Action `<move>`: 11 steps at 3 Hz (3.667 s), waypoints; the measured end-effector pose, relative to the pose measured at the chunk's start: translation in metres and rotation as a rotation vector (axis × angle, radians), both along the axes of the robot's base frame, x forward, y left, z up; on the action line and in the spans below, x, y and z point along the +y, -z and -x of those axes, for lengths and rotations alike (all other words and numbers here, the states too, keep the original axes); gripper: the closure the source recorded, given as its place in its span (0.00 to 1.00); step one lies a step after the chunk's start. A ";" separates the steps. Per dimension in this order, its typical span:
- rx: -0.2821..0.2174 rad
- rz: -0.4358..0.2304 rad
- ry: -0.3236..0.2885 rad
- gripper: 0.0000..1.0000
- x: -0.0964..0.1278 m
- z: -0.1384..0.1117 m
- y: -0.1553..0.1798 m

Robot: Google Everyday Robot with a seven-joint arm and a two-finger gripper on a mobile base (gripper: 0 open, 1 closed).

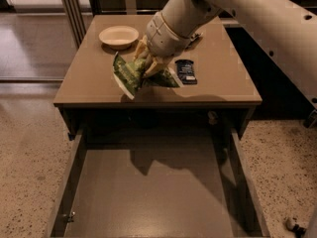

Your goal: Place green jalapeno chip bag into top drawer

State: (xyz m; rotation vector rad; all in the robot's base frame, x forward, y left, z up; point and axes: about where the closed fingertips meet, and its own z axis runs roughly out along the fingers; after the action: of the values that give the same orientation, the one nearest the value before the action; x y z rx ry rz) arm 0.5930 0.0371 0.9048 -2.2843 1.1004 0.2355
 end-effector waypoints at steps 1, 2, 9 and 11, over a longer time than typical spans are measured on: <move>0.018 0.036 0.001 1.00 -0.016 0.064 0.000; 0.018 0.036 0.001 1.00 -0.016 0.064 0.000; 0.162 0.118 -0.112 1.00 -0.017 0.151 0.090; 0.208 0.135 -0.079 1.00 -0.017 0.161 0.158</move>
Offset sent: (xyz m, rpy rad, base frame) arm -0.0966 -0.0255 0.0063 -0.0515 0.0191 -0.0163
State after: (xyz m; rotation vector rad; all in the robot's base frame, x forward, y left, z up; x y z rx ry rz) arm 0.4323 0.0198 0.7464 -2.4699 1.1605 0.4514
